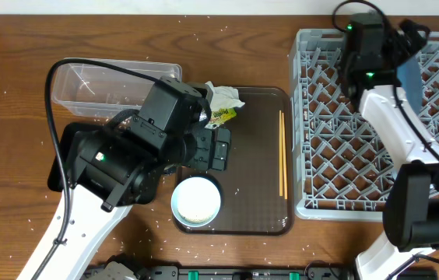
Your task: Sort waste into correct bins and load items into the dishwasher rack
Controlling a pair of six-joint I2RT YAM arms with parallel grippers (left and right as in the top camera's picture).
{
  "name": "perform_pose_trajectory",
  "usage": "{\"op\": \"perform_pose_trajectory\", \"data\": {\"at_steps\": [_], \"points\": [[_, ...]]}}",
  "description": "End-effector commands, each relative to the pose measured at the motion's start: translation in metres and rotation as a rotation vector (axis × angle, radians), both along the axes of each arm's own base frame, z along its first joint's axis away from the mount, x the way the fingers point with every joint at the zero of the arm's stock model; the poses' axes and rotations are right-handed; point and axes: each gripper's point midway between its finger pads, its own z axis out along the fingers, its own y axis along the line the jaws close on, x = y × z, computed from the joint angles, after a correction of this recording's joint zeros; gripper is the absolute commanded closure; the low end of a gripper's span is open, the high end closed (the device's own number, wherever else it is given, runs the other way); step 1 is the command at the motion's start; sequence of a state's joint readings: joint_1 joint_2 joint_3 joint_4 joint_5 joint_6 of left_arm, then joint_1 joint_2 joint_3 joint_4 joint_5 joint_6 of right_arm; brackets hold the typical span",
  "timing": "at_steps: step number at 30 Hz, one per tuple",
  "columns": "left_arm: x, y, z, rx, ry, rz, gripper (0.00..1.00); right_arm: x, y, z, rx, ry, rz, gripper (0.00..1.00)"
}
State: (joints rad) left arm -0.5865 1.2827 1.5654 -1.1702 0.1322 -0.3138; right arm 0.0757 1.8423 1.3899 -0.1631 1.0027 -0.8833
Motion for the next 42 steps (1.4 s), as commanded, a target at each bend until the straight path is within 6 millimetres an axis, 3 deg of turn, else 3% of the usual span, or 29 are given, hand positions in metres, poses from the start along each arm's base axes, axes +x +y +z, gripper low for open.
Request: {"op": "perform_pose_trajectory", "data": {"at_steps": [1,6,12,16,20,28,35,42], "points": [[-0.002,-0.001,0.005,-0.01,-0.013,-0.011,0.02,0.003,0.012,-0.024,0.149,-0.009,0.049,0.01],[-0.001,-0.001,0.006,-0.012,-0.016,-0.011,0.02,0.005,0.055,-0.061,0.378,0.059,0.18,0.01],[-0.003,0.0,0.005,-0.008,-0.01,-0.011,0.02,0.01,0.078,-0.064,0.469,0.034,0.236,0.01],[-0.002,-0.001,0.005,-0.009,-0.01,-0.012,0.02,0.006,0.088,-0.053,0.469,0.031,0.259,0.01],[-0.002,-0.001,0.005,-0.009,-0.011,-0.011,0.02,0.004,0.099,-0.03,0.482,-0.017,0.297,0.01],[-0.002,0.0,0.005,-0.009,-0.01,-0.011,0.02,-0.005,0.139,0.024,0.792,-0.214,0.408,0.01],[-0.001,0.001,0.005,0.016,-0.031,-0.039,0.02,-0.047,0.165,0.055,1.134,-0.295,0.348,0.01],[0.027,0.044,0.005,0.22,-0.148,0.129,0.02,-0.103,0.215,0.047,1.502,-0.082,0.326,0.01]]}}
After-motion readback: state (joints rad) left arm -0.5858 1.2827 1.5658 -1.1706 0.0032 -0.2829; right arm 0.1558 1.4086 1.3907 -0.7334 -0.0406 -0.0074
